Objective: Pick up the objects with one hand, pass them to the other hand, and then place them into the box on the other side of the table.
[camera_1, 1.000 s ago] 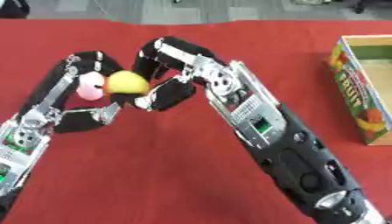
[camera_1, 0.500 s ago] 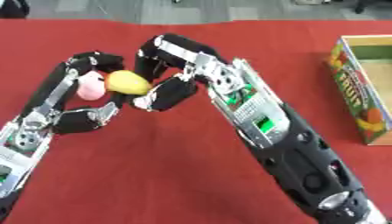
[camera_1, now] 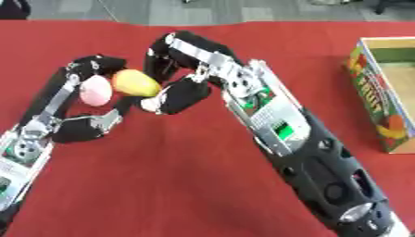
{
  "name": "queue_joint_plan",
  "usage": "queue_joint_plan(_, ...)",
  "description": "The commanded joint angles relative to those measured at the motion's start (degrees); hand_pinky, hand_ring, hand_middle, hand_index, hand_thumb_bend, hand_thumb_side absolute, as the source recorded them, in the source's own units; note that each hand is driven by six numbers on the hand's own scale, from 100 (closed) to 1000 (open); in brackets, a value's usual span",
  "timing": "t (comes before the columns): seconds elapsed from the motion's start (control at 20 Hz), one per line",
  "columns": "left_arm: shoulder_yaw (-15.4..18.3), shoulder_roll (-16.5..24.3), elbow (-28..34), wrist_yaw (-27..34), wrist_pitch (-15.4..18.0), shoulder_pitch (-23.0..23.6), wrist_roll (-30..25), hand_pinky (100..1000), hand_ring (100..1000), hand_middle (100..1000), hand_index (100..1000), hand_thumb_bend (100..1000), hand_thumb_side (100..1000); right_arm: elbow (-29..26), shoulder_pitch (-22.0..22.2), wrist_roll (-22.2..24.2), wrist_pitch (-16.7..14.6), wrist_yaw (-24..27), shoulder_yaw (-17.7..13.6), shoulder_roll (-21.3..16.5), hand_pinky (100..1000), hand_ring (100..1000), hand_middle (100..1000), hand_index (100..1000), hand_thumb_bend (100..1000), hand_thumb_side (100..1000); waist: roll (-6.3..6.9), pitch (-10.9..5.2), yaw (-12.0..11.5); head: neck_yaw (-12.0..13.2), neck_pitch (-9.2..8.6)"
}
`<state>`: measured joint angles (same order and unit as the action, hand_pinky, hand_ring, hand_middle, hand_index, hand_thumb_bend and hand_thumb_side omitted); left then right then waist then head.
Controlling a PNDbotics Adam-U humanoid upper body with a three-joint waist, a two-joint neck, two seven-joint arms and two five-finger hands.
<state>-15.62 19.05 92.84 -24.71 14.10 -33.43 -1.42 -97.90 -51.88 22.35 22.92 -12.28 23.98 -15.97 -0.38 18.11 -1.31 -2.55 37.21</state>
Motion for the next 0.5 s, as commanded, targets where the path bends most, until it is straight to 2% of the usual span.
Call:
queue_joint_plan(0.05, 1.2, 2.1, 0.5, -0.4, -0.2, 0.2, 0.7, 739, 738, 675, 843, 742, 469, -2.1, -0.6, -1.0, 0.2, 0.8, -1.6, -1.7, 700, 645, 376, 422, 358, 100, -0.19, -3.88, 0.1, -0.6, 0.25)
queue_joint_plan(0.5, 2.9, 5.4, 1.3, -0.5, -0.8, 3.6, 1.8, 739, 737, 674, 839, 736, 457, -4.2, 0.5, -4.1, 1.5, 2.9, -5.0, -4.5, 696, 645, 375, 423, 358, 100, -0.07, -4.25, 0.4, -2.1, 0.14)
